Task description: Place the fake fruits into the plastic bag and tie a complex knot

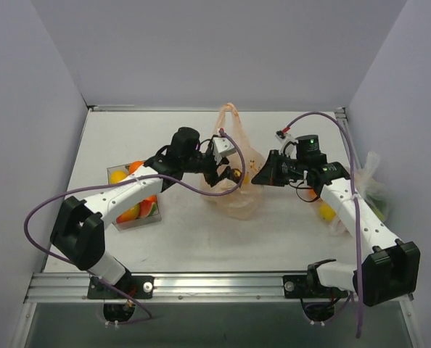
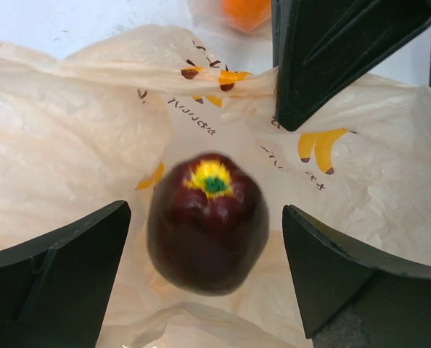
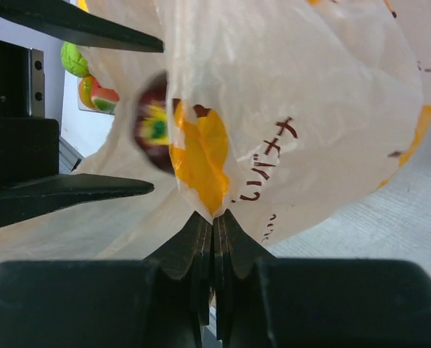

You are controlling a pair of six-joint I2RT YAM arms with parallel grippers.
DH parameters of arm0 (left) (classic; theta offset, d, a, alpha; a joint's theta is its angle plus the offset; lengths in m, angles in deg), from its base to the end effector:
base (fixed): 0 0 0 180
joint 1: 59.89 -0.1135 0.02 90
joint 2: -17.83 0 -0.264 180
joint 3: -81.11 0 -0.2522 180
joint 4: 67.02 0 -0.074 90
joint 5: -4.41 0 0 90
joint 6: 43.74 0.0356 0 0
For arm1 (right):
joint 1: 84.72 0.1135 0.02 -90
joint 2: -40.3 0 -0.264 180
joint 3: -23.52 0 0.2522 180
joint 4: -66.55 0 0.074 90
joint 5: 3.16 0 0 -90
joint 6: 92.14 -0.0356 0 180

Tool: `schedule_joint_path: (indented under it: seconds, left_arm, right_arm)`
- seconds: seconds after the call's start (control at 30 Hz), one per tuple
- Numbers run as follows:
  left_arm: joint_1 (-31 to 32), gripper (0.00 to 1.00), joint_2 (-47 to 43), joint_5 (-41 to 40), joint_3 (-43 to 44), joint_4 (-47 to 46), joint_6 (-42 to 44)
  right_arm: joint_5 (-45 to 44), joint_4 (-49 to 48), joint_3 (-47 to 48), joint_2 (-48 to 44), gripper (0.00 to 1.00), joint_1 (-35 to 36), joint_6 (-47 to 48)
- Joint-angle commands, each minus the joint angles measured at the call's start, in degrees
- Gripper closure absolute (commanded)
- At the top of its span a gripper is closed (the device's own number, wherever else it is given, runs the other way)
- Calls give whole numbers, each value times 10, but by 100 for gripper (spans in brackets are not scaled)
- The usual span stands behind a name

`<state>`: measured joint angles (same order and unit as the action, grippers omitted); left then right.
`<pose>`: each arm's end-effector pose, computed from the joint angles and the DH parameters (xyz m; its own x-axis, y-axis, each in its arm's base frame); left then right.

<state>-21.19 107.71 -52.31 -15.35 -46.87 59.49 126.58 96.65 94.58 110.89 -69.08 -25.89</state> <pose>0.2711 -0.2422 0.3034 -0.1315 0.3505 -0.9273 0.9616 0.2724 -0.0334 0.2563 0.0954 0.3144 -0.7348 0.1159 -0.6683 -0.4878 0.5943 0.6394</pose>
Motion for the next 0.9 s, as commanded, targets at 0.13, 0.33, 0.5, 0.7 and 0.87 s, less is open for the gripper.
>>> schedule_joint_path:
  seconds: [0.13,0.33,0.5,0.7,0.87]
  left_arm:
    - [-28,3,-113,98,-26,18,-44]
    - [-140,3,-239,84,-54,41,-109]
    - [-314,6,-306,80,-65,177,-9]
    - [-454,5,-278,-14,-53,338,105]
    - [-471,3,-223,-73,-69,348,124]
  right_arm:
    - [-6,31,19,6,100,-6,27]
    - [-39,44,16,7,100,-4,76]
    - [-79,60,25,6,100,5,140]
    - [-114,70,39,5,100,23,180]
    - [-121,75,44,6,100,32,200]
